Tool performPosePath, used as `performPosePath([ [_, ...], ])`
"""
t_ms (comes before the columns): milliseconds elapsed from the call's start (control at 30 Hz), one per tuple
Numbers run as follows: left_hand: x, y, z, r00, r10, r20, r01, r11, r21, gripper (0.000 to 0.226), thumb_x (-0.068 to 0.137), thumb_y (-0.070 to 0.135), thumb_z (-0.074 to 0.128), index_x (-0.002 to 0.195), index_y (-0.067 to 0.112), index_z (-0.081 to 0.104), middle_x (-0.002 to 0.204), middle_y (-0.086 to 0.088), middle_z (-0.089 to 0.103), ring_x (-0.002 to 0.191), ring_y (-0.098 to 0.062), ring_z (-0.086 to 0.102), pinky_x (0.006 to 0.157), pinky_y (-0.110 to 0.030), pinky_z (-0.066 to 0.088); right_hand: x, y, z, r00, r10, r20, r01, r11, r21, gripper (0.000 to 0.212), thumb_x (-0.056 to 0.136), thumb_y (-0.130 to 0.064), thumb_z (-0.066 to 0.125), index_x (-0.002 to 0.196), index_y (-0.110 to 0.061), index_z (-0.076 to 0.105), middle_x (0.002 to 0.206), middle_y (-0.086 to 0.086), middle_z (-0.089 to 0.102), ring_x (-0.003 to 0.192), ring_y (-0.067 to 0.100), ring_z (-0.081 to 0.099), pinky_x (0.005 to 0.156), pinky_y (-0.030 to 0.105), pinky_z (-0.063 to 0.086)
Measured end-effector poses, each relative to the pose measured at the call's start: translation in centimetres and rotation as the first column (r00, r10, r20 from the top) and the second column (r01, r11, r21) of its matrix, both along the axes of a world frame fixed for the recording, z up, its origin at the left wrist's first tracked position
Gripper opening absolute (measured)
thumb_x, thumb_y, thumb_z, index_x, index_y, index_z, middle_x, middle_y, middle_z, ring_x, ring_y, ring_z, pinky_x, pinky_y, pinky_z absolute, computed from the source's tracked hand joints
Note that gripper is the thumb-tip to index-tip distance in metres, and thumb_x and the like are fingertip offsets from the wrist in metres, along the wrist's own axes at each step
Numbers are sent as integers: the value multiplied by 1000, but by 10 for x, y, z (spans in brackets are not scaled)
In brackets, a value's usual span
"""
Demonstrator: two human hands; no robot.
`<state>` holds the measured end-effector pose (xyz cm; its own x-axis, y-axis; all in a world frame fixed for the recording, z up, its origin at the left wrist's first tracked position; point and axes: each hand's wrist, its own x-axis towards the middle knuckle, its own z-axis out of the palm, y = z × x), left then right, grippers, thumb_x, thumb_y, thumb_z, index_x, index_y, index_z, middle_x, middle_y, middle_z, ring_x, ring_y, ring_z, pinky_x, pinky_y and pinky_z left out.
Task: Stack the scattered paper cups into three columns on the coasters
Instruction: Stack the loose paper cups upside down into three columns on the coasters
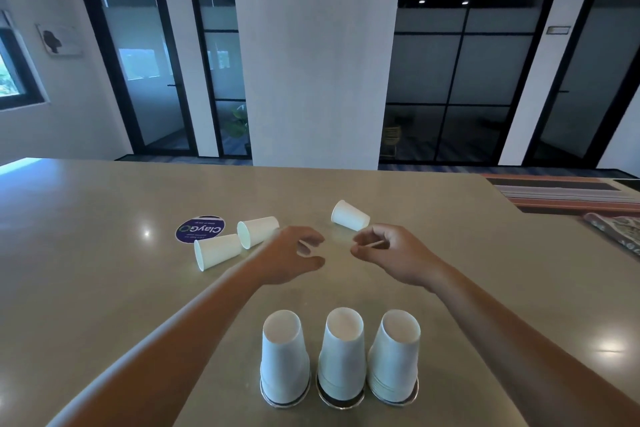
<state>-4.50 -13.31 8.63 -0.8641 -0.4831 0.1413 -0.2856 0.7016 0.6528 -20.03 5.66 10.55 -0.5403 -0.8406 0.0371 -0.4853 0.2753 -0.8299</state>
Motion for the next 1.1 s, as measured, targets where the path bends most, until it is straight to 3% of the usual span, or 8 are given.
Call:
performPosePath([
  [167,3,-40,-19,988,151,38,-149,988,-49,63,83,26,81,140,23,55,135,0,60,115,-16,58,98,-29,46,-24,-32,-11,989,17,-148,4,991,135,32,89,-43,74,119,-32,68,129,-11,59,128,11,55,95,28,43],
  [233,6,-54,-26,974,217,68,-212,974,-74,73,83,25,80,147,21,46,145,-4,52,127,-23,53,101,-32,44,-37,-45,-16,978,5,-208,36,980,194,37,89,-43,74,123,-33,65,144,-3,53,127,16,54,94,29,42],
  [333,11,-74,-38,939,312,148,-291,946,-145,87,82,31,78,155,24,32,156,-3,38,138,-28,43,108,-42,43,-57,-62,-21,957,11,-290,85,945,316,38,88,-45,71,124,-37,63,148,-1,50,120,21,57,99,35,46],
  [533,17,-103,-50,908,367,204,-322,921,-220,95,81,30,77,158,20,23,161,-4,30,145,-30,31,116,-44,33,-94,-87,-30,914,35,-404,185,850,494,47,90,-49,65,136,-42,58,155,-7,46,135,21,48,113,42,34],
  [733,1,-124,-52,897,377,233,-306,906,-292,101,80,33,76,159,20,15,161,-4,28,146,-30,30,118,-45,29,-120,-120,-48,894,86,-439,202,798,568,62,93,-53,60,151,-43,42,170,2,19,155,22,19,117,49,22],
  [833,-8,-136,-50,890,395,227,-315,894,-320,101,81,35,76,159,19,14,160,-4,30,145,-30,32,117,-47,29,-130,-140,-51,891,10,-453,241,836,492,66,92,-45,61,152,-31,36,160,1,36,146,23,36,103,43,32],
  [933,-18,-146,-53,881,417,223,-324,876,-357,96,84,41,72,158,19,16,158,-4,34,142,-32,36,115,-49,28,-140,-156,-57,902,-128,-413,302,871,389,59,91,-33,59,144,-22,34,144,2,51,124,26,55,89,39,30],
  [1100,-29,-160,-62,860,441,258,-327,863,-386,84,91,55,61,155,17,23,151,-7,47,140,-33,41,114,-51,26,-148,-172,-76,895,-138,-425,340,827,447,75,98,-50,53,158,-22,19,152,5,50,136,30,51,107,48,31],
])
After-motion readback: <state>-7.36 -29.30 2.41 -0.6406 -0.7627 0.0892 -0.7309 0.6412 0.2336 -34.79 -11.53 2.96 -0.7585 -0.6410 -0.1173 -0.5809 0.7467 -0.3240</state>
